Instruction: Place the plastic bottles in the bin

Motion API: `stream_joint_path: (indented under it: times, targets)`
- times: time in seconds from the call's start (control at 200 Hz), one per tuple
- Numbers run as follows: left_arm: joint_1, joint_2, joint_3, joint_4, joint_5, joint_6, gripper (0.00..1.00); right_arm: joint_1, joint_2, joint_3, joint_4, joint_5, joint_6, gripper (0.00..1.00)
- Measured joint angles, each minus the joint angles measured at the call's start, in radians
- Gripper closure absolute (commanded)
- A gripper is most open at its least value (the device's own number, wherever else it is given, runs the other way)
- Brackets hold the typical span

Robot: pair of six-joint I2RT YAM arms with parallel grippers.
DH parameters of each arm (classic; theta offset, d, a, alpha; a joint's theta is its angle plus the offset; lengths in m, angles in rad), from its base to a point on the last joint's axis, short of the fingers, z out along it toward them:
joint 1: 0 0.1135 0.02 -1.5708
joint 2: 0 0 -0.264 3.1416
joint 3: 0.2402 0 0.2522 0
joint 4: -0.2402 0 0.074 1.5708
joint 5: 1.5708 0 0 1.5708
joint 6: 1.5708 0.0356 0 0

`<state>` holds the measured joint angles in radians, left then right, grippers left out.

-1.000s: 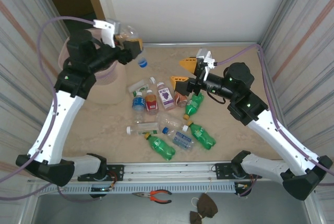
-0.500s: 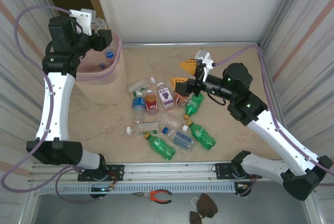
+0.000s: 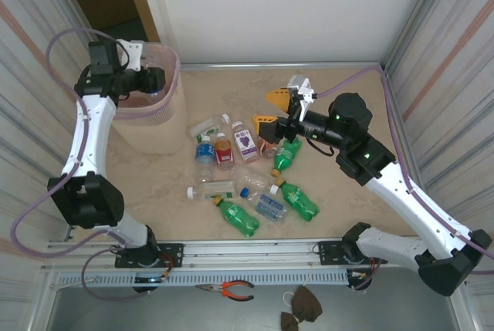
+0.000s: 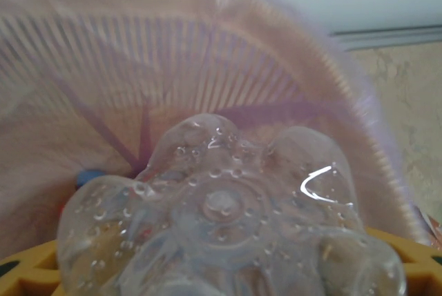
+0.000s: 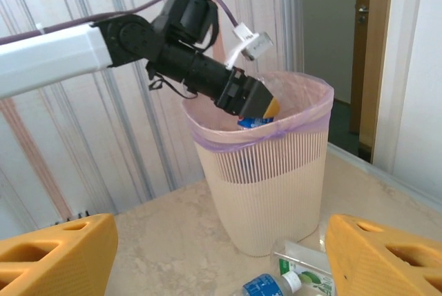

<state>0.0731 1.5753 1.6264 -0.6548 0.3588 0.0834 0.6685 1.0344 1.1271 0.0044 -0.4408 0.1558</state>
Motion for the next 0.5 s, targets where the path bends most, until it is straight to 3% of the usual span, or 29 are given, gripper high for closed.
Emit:
stream_joint_path:
  times: [0.2, 0.501]
  targets:
    - [0.000, 0.056, -0.091, -0.011, 0.014, 0.000, 0.45, 0.000, 0.000, -0.013, -0.004, 0.000, -0.008, 0.22]
    - [0.000, 0.203, -0.043, -0.083, 0.026, 0.016, 0.39, 0.000, -0.010, -0.031, -0.010, 0.008, -0.011, 0.22]
